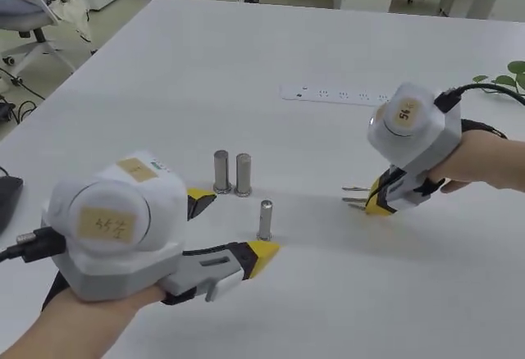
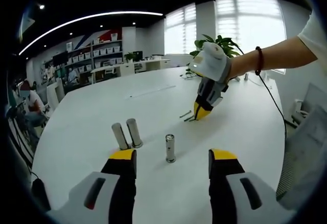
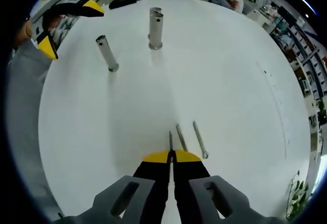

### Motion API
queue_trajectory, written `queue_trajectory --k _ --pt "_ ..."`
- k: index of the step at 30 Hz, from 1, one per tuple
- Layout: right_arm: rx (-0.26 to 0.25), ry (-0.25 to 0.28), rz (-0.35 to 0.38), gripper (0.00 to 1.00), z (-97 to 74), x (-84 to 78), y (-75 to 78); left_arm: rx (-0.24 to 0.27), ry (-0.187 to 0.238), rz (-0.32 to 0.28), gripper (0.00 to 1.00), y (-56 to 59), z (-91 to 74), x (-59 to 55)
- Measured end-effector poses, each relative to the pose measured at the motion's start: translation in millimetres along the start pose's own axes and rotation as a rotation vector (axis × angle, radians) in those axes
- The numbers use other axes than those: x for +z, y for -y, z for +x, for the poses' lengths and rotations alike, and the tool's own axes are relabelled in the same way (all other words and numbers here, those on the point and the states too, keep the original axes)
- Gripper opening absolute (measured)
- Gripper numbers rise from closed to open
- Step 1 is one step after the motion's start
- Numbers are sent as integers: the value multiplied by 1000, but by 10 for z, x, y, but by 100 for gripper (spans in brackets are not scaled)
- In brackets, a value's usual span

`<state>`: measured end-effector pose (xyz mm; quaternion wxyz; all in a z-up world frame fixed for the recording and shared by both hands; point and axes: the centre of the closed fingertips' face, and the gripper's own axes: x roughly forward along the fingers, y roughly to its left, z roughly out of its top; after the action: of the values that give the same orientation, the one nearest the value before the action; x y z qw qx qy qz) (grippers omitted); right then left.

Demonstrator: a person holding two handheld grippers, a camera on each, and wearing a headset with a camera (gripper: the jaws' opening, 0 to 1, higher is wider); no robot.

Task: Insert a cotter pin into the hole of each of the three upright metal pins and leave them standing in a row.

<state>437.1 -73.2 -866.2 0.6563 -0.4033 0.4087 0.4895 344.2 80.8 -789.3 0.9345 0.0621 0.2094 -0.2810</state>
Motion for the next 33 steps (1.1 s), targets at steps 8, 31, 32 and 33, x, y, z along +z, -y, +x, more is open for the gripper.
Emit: queue_trajectory --k 8,31,32,33 --pt "-26 18 -30 2 -56 36 -59 -6 5 -9 53 23 -38 67" --pt "-145 171 -266 2 -538 550 -493 -94 36 -91 37 268 -121 278" --pt "-147 179 -278 2 -559 579 -528 -100 34 -98 36 284 -124 277" --pt "-148 183 -284 2 -573 597 -552 -105 32 -102 35 293 -123 278"
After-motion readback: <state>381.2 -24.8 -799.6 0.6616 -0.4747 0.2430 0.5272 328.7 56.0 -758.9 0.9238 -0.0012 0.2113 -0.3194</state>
